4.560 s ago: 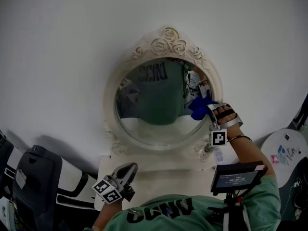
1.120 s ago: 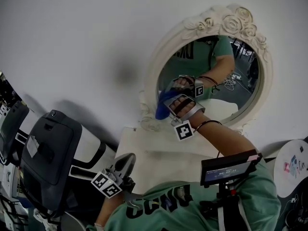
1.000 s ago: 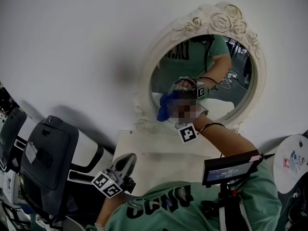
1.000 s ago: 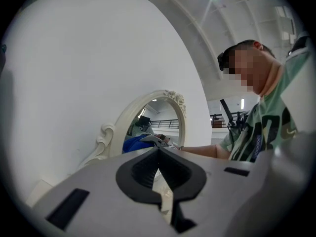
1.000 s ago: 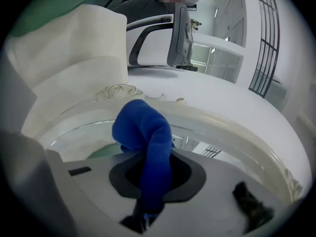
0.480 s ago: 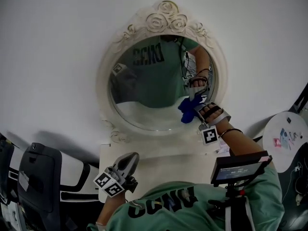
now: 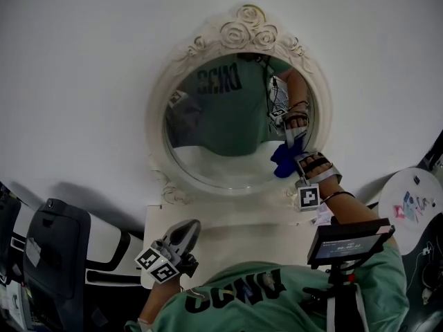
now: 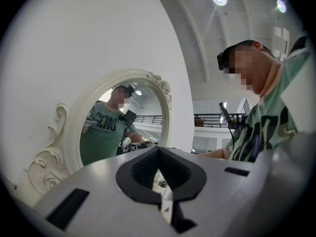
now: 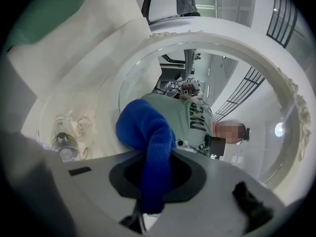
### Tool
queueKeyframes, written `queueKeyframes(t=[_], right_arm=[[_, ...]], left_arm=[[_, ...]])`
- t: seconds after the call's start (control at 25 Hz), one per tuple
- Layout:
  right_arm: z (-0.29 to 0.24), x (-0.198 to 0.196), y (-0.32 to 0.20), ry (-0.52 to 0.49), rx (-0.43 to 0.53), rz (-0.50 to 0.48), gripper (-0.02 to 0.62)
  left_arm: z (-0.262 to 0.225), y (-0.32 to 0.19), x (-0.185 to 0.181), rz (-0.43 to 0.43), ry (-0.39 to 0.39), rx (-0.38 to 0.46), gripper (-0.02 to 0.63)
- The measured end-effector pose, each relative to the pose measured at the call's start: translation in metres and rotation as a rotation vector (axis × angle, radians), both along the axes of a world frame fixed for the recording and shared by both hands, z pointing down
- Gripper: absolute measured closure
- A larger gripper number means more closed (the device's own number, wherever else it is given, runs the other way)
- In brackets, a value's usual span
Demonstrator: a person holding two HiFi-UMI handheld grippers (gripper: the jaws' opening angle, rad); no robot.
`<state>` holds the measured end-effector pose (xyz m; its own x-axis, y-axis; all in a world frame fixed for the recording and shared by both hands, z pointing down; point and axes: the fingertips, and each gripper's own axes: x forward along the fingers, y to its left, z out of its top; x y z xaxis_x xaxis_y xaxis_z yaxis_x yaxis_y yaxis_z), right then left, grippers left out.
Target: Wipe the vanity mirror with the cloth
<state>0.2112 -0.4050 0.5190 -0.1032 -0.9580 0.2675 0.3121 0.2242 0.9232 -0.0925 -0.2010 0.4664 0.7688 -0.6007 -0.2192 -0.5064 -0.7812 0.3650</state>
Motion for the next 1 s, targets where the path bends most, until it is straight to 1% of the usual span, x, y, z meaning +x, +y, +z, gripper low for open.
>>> queueKeyframes(t=[0.08,0.16,0.32,0.48,0.6,0.68,0.76,0.88,1.0], right_arm=[[-0.002,-0.019,0.008,-0.004,-0.003,-0.041,0.545],[-0.003,-0.055,0.016,-0.008,0.000,-0.122,0.545],[0.005,-0.152,0.024,-0.008,-0.017,-0.299,0.545],[0.029,-0.262,0.023,-0.002,-0.052,-0.450,0.545],[0.045,-0.322,0.022,0.001,-0.075,-0.532,0.545],[0.052,-0.348,0.019,0.004,-0.085,-0.561,0.545],[0.054,-0.362,0.014,0.000,-0.089,-0.569,0.545],[0.058,-0.364,0.009,0.011,-0.086,-0.573,0.545],[0.061,-0.361,0.008,0.010,-0.070,-0.591,0.546]], left_arm=[[0.000,0.005,-0.009,-0.027,0.006,-0.001,0.606],[0.000,0.011,-0.017,-0.053,0.010,-0.003,0.606],[0.001,0.025,-0.037,-0.106,0.024,0.000,0.606],[0.012,0.040,-0.082,-0.190,0.034,-0.015,0.606],[0.018,0.053,-0.111,-0.256,0.029,-0.028,0.606],[0.021,0.060,-0.126,-0.290,0.028,-0.036,0.606],[0.024,0.068,-0.140,-0.324,0.029,-0.047,0.606],[0.027,0.072,-0.154,-0.357,0.032,-0.059,0.606],[0.024,0.067,-0.152,-0.341,0.033,-0.063,0.606]])
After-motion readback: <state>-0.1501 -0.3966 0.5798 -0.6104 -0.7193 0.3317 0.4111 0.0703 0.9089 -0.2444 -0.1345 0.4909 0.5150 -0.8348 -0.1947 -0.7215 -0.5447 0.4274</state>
